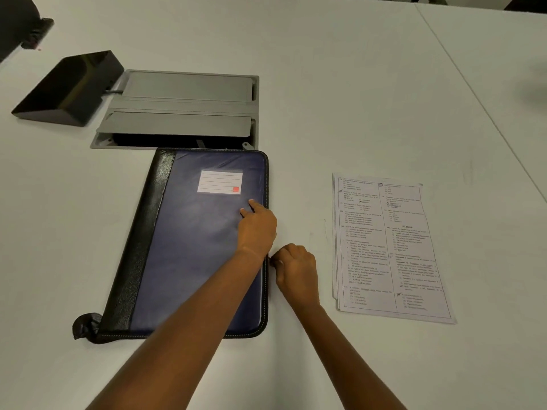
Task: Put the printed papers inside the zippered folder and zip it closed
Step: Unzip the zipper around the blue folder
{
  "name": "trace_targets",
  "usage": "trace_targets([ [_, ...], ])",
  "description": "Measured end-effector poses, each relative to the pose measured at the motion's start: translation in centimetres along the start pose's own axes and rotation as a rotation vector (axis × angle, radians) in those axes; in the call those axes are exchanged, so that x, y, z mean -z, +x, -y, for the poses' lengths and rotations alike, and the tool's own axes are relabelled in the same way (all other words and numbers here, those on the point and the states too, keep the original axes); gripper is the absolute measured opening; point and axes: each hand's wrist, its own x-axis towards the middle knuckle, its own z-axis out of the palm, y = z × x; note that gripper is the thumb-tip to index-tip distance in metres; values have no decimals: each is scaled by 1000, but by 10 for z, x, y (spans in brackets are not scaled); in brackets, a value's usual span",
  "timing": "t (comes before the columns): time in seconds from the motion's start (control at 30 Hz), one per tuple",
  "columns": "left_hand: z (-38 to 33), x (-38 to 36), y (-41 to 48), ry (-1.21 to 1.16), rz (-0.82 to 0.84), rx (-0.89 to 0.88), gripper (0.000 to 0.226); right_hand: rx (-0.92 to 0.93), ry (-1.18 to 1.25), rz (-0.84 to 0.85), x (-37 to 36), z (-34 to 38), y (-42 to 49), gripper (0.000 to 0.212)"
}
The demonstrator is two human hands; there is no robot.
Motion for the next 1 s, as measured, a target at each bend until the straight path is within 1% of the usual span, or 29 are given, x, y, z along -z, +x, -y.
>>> trace_targets([
  [0.1, 11, -12, -12, -57, -83, -48, 43, -15, -2, 2, 0, 3, 0, 2],
  [0.23, 32, -44, -37, -90, -110, -113, 55, -27, 4, 4, 0, 4, -2, 8],
  [0.33, 42, -66, -57, -126, -131, -149, 59, -42, -2, 18, 0, 6, -4, 12],
  [0.47, 49, -78, -78, -201, -175, -187, 66, -89, -2, 45, 0, 9, -4, 16],
  [0.57, 54, -83, -87, -191, -167, -222, 70, -124, -33, 90, -1, 12, -3, 18],
  [0.7, 62, -83, -101, -193, -160, -296, 89, -157, -94, 131, -1, 15, -1, 20],
  [0.87, 70, -86, -114, -156, -167, -404, 102, -177, -138, 139, -1, 18, -1, 20],
  [1.0, 74, -89, -116, -85, -133, -438, 113, -182, -156, 122, -2, 21, -1, 18],
])
